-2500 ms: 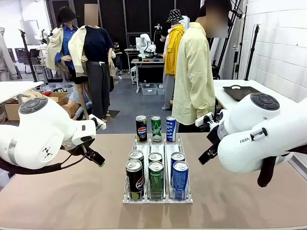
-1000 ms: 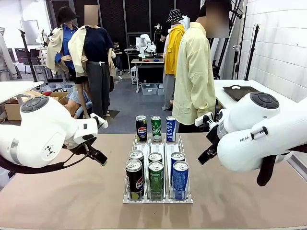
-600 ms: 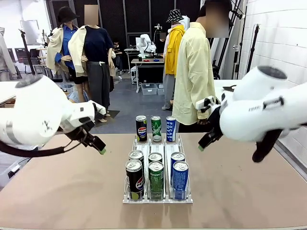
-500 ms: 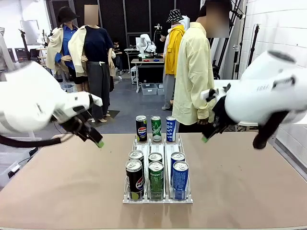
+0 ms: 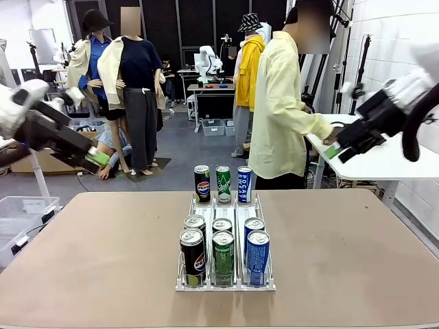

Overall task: Retrieve and hand over the desired beverage to the person.
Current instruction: Pick up a can of the same type that the person held from the Automatic Can Dispenser.

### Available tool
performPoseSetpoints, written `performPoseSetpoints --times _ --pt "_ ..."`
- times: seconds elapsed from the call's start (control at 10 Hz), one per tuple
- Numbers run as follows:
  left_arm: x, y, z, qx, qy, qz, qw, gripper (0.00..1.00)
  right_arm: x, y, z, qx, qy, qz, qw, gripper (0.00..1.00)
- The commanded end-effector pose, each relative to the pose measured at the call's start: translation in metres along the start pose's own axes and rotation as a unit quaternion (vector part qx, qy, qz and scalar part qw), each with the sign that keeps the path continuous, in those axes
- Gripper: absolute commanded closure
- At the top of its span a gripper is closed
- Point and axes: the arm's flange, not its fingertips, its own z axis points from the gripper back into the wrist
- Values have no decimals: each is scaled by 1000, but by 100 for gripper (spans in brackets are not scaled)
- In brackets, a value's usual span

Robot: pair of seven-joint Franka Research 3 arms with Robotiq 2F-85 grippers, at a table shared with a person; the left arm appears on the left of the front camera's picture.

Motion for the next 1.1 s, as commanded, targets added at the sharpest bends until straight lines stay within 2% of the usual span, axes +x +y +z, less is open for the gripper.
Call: performPoseSetpoints --times 0.0,0.1,0.3,0.5,0.8,0.9,1.0 --pt "-9 17 25 -19 -43 30 998 0 -14 -28 26 68 -40 -35 996 0" --pt "-26 32 53 -57 -101 51 992 0 -33 -40 48 123 -85 -46 988 0" --pt "-46 57 77 -101 -143 65 982 0 -57 -51 61 184 -123 -43 974 0" --pt "-64 71 88 -124 -160 73 977 0 -82 -61 64 221 -151 -48 962 0" --pt "-65 75 91 -132 -162 56 976 0 -92 -65 70 242 -174 -38 954 0" --pt "-74 78 91 -125 -162 84 975 0 -93 -67 71 226 -156 -55 960 0" --pt "-74 78 91 -125 -162 84 975 0 -93 -67 71 226 -156 -55 960 0"
